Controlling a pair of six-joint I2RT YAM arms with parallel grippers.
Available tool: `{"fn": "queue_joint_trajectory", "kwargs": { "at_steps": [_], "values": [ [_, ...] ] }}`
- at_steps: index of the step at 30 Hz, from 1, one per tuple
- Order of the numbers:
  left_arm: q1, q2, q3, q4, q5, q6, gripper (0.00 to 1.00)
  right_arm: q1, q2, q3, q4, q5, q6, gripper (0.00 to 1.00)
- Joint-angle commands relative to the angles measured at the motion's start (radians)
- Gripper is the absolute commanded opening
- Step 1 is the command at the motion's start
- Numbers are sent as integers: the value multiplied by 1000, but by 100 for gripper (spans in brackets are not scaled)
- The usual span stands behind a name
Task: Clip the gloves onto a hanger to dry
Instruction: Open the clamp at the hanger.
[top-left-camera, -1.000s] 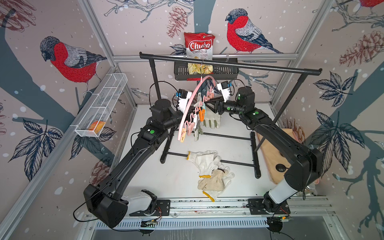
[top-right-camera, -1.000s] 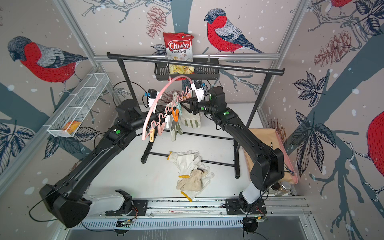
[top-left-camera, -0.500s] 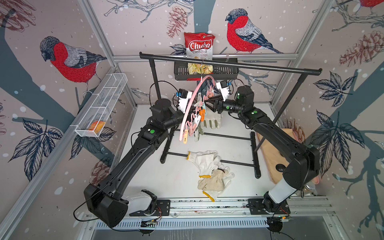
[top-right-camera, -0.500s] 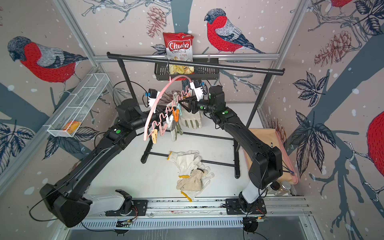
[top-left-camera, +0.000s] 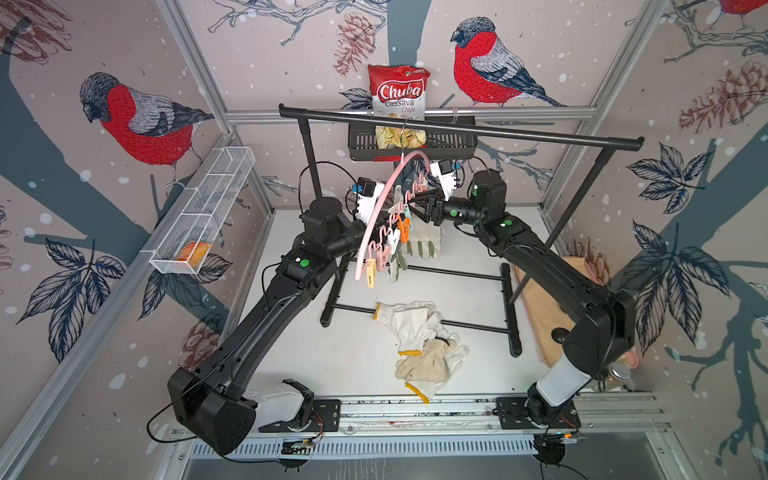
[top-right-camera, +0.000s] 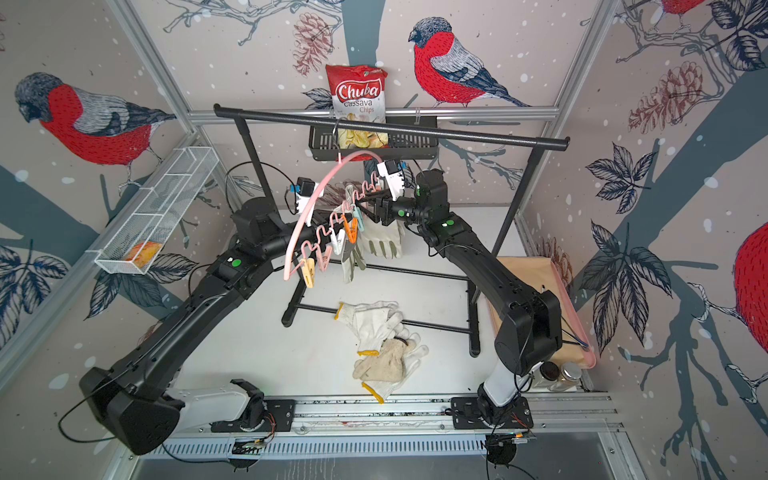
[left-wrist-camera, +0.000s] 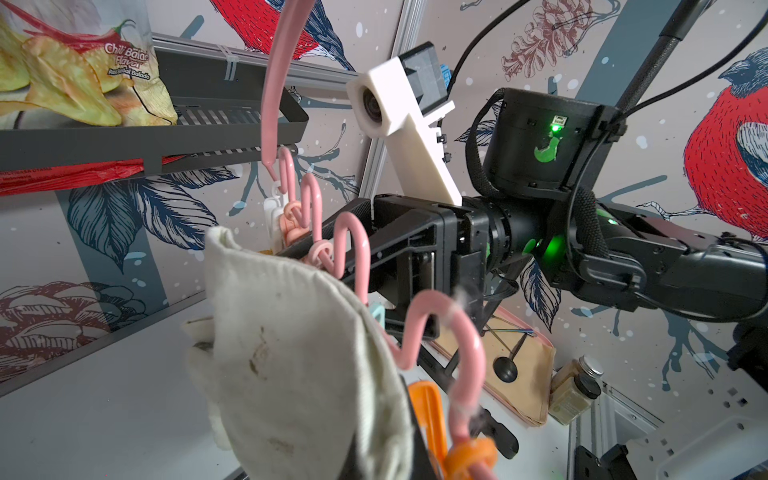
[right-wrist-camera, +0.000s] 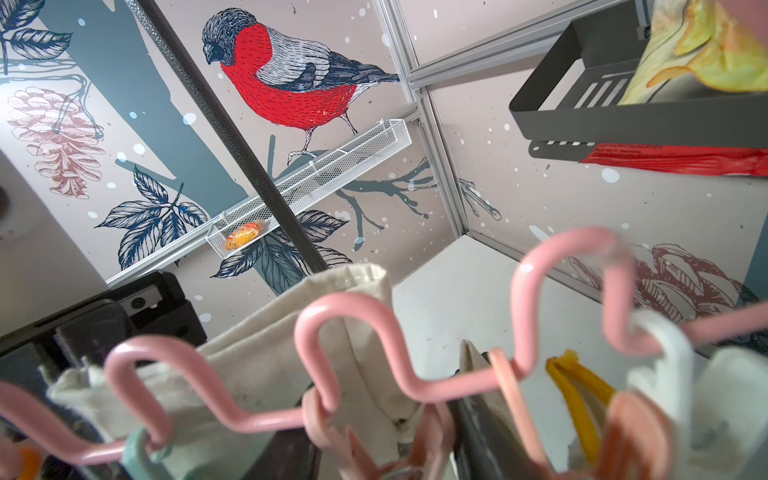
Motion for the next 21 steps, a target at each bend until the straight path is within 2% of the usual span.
{"fn": "queue_joint_trajectory", "kwargs": {
  "at_steps": [1, 12, 21],
  "values": [
    [-2, -7, 2, 52, 8, 10, 0, 0, 0, 3, 34, -33, 13, 51],
    [-2, -1, 4, 52, 6, 7, 0, -11, -1, -10, 45, -104, 30, 51],
    [-3, -4, 8, 43, 6, 12, 0, -11, 3, -12, 60, -120, 42, 45]
  ]
}}
